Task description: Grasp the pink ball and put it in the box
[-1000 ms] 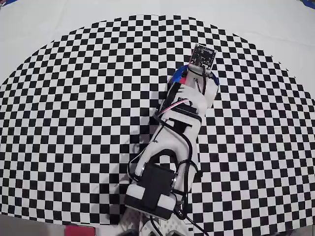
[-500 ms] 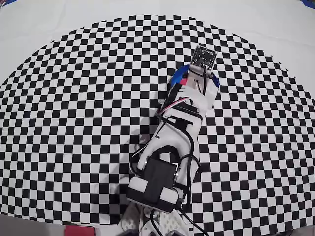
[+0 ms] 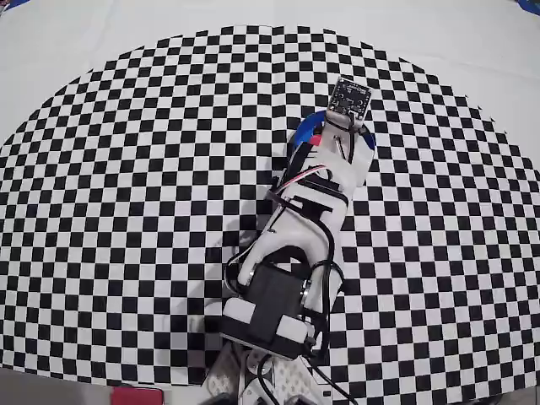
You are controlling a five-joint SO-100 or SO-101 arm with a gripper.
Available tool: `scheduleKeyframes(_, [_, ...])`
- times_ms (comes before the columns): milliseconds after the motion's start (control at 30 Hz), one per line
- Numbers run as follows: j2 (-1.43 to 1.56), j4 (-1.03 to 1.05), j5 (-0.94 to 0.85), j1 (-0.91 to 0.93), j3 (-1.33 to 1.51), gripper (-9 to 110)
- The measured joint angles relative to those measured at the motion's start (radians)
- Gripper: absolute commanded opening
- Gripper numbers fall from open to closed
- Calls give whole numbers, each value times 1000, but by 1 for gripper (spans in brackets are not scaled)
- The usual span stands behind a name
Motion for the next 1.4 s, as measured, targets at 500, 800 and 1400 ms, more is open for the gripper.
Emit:
scheduleKeyframes(500, [-35, -9, 0, 9, -15, 0])
scheduleKeyframes(800, [-52, -12, 0, 9, -51, 0])
scheduleKeyframes(1400, [-77, -12, 0, 11, -54, 0])
